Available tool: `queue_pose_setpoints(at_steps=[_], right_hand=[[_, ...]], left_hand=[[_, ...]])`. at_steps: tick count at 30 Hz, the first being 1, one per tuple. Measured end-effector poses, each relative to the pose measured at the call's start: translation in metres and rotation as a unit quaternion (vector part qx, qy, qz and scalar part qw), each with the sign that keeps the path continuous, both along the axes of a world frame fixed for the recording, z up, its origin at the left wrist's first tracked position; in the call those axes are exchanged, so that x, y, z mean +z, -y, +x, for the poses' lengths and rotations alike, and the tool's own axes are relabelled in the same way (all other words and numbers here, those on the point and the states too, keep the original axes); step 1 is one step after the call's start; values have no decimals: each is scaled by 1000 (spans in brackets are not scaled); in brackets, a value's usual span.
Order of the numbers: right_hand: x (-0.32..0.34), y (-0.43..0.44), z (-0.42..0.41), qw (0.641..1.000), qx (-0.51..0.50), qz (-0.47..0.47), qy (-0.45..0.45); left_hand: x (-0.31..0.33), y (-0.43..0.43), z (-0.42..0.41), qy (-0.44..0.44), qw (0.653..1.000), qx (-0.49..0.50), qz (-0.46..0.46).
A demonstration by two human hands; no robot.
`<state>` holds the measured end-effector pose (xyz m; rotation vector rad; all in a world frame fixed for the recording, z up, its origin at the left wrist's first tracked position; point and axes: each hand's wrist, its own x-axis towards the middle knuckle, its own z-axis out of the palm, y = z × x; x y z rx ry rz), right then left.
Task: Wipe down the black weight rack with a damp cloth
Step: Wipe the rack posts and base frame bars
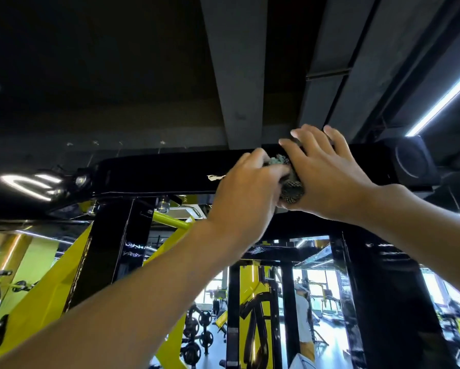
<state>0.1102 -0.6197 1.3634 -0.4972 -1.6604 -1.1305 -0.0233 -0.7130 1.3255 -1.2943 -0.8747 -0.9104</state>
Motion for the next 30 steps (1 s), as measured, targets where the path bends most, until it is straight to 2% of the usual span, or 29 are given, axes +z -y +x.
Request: queue_pose_setpoints(at_steps=[4,8,12,16,18,22,27,30], right_hand=[[6,5,-3,999,12,-48,5],[6,7,-2,998,22,-57,10],[8,10,0,996,32,-77,23],[6,12,-4,997,16,-74,11],[6,16,-11,998,-1,-59,14],[6,27,-31,998,15,-58,29],[8,33,-36,996,25,-80,7],[10,34,-36,996,24,-81,4]], left_hand=[[30,4,-12,88,992,-43,76],[30,1,-4,66,997,-22,36],[24,15,-26,102,992,-14,78],[-1,19,-19,49,999,2,9],[3,27,-28,50,999,10,-1],[6,29,-38,136,988,-4,71],[1,27,-38,80,996,8,32],[16,27,-41,133,987,-10,91]])
